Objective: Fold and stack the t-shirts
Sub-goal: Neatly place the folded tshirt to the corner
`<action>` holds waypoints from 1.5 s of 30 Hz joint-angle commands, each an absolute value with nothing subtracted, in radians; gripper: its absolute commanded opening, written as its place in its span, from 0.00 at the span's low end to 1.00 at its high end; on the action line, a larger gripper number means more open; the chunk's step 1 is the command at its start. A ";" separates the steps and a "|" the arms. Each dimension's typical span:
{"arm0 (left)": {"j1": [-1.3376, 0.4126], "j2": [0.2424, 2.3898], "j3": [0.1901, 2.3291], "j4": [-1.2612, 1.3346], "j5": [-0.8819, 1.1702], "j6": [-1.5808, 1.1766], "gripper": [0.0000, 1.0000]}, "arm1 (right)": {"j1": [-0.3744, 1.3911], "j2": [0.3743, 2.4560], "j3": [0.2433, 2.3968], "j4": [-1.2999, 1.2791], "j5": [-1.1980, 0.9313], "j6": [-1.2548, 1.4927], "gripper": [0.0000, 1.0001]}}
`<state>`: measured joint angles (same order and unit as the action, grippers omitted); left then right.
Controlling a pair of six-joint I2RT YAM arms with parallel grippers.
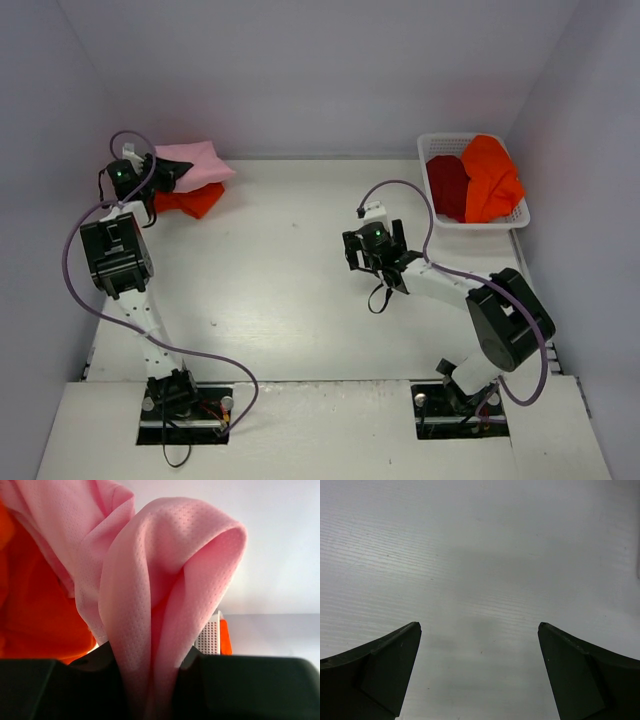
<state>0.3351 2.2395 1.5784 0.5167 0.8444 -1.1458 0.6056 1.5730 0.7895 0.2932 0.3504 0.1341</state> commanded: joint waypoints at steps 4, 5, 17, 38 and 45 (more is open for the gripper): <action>0.382 2.095 1.563 0.496 0.784 -1.108 0.00 | 0.615 1.506 0.815 0.314 0.357 0.147 1.00; 0.385 2.098 1.563 0.491 0.785 -1.112 0.00 | 0.615 1.505 0.819 0.314 0.356 0.144 1.00; 0.425 2.092 1.545 0.408 0.738 -1.077 0.00 | 0.615 1.503 0.847 0.298 0.351 0.146 1.00; 0.426 2.074 1.485 0.354 0.609 -1.028 0.62 | 0.614 1.505 0.831 0.299 0.362 0.140 1.00; 0.426 2.053 1.483 0.319 0.578 -1.000 0.91 | 0.614 1.503 0.830 0.299 0.356 0.143 1.00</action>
